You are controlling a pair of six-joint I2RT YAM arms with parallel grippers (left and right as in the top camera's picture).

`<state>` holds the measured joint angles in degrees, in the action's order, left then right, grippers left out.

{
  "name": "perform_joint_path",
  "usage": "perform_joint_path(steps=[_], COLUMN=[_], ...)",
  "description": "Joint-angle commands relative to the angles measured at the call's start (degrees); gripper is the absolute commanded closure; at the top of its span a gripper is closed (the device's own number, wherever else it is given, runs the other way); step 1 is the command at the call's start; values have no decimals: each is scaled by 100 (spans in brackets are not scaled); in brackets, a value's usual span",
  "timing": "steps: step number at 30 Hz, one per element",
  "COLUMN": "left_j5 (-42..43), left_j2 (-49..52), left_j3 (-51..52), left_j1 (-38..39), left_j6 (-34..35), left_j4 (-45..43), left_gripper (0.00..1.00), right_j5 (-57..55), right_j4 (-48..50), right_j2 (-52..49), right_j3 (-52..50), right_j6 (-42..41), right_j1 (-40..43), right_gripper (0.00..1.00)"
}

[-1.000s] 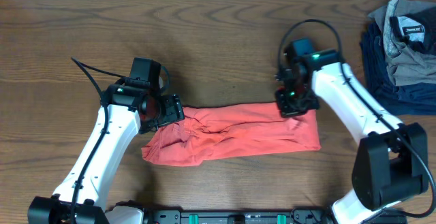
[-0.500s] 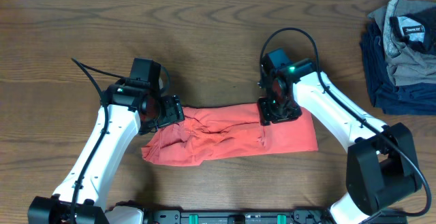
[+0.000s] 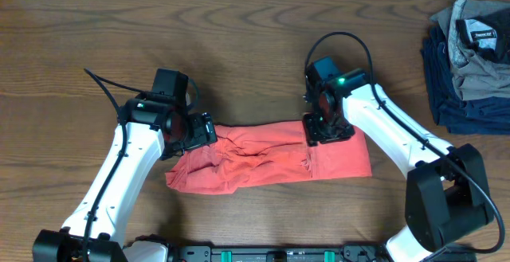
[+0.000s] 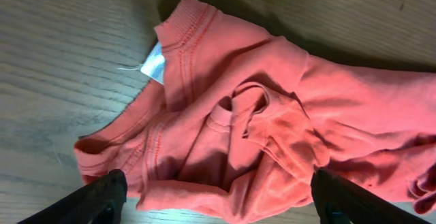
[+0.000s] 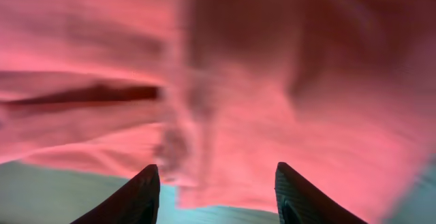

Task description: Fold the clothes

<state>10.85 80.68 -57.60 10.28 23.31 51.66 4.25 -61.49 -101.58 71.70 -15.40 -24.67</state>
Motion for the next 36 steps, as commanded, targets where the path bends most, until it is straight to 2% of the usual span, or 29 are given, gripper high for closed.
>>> perform_joint_path(steps=[1, 6, 14, 19, 26, 28, 32, 35, 36], left_j5=[-343, -404, -361, 221, 267, 306, 306, 289, 199], left_j2=[98, 310, 1222, 1845, 2433, 2457, 2448, 2444, 2444], left_j3=[140, 232, 232, 232, 232, 232, 229, 168, 107], left_j1=[0, 2, 2, 2, 9, 9, -4, -68, -116], left_j6=[-52, -52, -81, -577, -595, -592, -625, -833, -828], left_j4=[-7, -199, -291, -455, -511, -476, -485, -501, -455], left_gripper=[11, 9, 7, 7, 8, 20, 53, 89, 94], right_j5=[-678, -680, -680, -680, -682, -684, -686, -745, -758], right_j4=[-11, -109, -109, -109, -109, -107, -109, -111, -111], right_j2=[262, 280, 280, 280, 280, 280, 280, 280, 280], right_j3=[-15, -15, -15, -15, -17, -17, -15, -15, -15], right_j6=[-258, -214, -214, -214, -214, -214, -214, -216, -216], right_j1=[203, 275, 273, 273, 275, 275, 275, 284, 297], right_gripper=[45, 43, 42, 42, 42, 42, 42, 43, 44])
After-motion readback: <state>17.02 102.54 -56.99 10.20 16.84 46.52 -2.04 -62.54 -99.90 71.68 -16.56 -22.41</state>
